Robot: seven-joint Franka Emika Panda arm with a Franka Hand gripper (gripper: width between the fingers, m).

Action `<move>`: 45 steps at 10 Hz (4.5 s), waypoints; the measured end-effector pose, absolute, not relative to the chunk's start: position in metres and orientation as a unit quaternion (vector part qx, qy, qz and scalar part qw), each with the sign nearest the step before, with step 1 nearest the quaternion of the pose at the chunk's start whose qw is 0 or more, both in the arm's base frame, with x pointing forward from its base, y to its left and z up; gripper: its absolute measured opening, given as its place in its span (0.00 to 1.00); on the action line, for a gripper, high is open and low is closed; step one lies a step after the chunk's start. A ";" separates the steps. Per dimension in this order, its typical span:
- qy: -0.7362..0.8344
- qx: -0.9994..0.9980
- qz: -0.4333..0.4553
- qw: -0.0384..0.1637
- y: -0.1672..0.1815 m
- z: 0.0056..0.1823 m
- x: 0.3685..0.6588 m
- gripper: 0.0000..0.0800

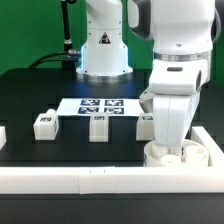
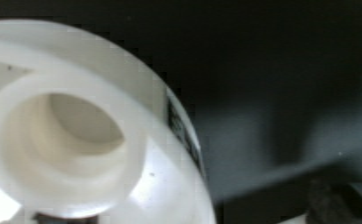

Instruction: Assemble stool

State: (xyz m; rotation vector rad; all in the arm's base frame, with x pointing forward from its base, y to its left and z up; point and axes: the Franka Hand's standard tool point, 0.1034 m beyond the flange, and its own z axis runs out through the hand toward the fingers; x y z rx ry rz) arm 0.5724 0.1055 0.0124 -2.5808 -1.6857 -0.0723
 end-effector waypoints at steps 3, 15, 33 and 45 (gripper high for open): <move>-0.546 -0.837 -0.023 0.029 0.106 0.012 0.572 0.81; -0.407 -0.913 -0.002 0.022 0.089 0.072 0.575 0.81; 0.036 -0.976 0.202 0.066 0.047 0.048 0.530 0.81; 0.106 -0.881 0.449 0.105 0.065 0.024 0.504 0.81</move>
Offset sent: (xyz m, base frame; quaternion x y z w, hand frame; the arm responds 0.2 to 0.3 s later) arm 0.0000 0.0000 0.0000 0.0000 0.0000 0.0000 1.0000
